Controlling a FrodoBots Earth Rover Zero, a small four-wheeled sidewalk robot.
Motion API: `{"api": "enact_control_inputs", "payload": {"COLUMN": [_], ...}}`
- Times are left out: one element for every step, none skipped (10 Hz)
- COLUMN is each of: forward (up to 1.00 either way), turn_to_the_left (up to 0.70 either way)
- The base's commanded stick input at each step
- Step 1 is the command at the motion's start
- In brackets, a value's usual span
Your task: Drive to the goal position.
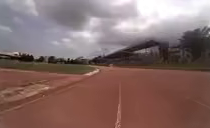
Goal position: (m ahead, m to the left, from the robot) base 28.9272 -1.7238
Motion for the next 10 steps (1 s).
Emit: {"api": "enact_control_inputs", "payload": {"forward": [0.45,0.45,0.45,0.45,0.45,0.45,0.45,0.45,0.45,0.45], "turn_to_the_left": [-0.27,-0.27,-0.27,-0.27,-0.27,-0.27,-0.15,0.0,0.0,0.0]}}
